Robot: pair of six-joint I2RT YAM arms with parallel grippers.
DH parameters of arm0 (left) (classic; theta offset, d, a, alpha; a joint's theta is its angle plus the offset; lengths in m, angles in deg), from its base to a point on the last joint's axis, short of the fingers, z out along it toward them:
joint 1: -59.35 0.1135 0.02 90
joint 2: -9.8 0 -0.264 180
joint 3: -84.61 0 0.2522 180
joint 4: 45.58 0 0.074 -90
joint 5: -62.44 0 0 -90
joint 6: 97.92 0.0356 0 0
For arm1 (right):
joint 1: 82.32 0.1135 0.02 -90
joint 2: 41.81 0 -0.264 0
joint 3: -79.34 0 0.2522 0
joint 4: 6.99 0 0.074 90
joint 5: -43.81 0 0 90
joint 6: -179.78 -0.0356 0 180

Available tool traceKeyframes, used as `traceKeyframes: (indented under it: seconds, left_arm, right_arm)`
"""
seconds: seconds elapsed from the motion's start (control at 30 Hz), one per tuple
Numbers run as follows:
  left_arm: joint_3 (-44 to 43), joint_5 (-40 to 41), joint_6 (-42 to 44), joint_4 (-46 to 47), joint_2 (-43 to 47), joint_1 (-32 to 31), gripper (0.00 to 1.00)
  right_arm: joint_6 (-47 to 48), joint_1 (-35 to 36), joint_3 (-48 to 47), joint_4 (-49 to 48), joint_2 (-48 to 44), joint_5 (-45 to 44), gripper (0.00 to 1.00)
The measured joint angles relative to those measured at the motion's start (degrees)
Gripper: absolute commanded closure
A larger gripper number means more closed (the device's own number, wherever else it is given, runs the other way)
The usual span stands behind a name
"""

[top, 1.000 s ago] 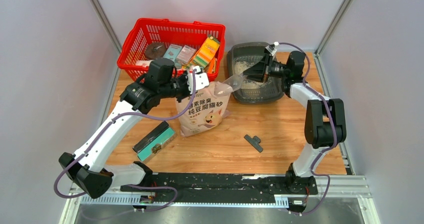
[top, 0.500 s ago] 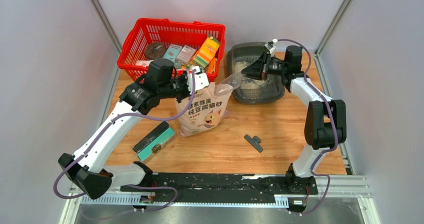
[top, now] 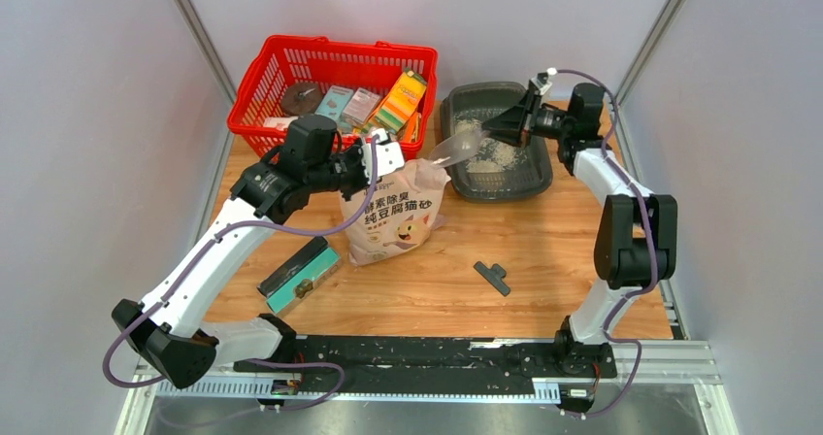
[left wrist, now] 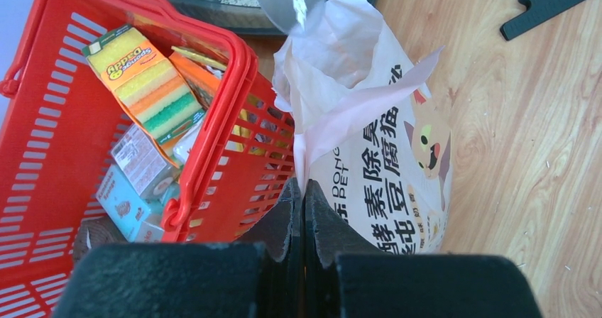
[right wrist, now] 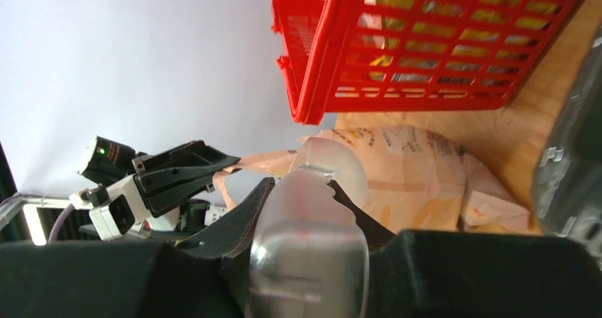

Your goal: Fill the litter box with clean litter

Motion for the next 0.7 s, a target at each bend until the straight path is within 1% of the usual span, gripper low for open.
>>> traceKeyframes:
  seconds: [0.13,0.23,0.37,0.53,0.6,0.7]
  left_arm:
    - [0.0,-0.2,-0.5,0.0,0.0,0.0,1.0]
    - [0.0,-0.2,-1.3,0.0,0.1,0.0,1.0]
    - [0.3,-0.4,-2.1,0.1,0.5,0.0,1.0]
    - [1.7,-0.9,-2.8,1.1,1.6,0.0,1.0]
    - [1.9,-0.8,-3.0,1.7,1.7,0.0,1.0]
    - [2.1,-0.8,-3.2,2.1,1.7,0.0,1.0]
  right_arm:
    - [2.5,-4.8,-3.1,2.6,0.0,-0.1,1.0]
    - [7.6,-8.1,-5.5,7.5,0.1,-1.1,1.0]
    - [16.3,-11.5,-8.5,14.5,1.0,-4.9,1.0]
    - [30.4,-12.0,-16.0,27.7,5.3,-11.5,1.0]
    - [36.3,-11.5,-20.4,32.8,7.8,-15.6,1.0]
    - [43.7,-10.4,-26.9,37.8,11.5,-22.3,1.0]
